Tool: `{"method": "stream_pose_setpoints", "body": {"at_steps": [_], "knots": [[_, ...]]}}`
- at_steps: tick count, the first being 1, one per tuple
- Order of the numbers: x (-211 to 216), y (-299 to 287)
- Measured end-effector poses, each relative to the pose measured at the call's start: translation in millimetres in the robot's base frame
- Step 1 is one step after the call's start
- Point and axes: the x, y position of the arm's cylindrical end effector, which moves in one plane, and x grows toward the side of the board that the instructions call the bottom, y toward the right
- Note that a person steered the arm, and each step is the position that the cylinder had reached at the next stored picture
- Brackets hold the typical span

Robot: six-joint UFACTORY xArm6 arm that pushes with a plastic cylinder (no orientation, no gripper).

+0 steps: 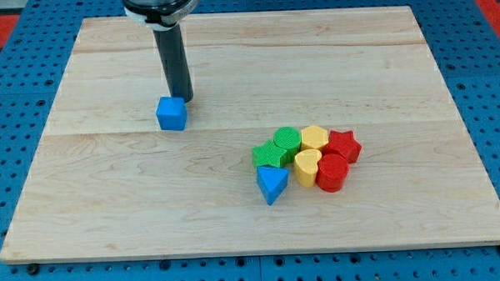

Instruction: Slide the blue cube towards the blue triangle

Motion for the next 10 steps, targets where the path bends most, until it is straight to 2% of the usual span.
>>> {"method": "stream_pose_setpoints", "body": {"at_steps": [1,3,5,6,8,10], "knots": [[11,-25],[89,-6],[123,-69],[142,-26],[141,-14],[122,-11]]}}
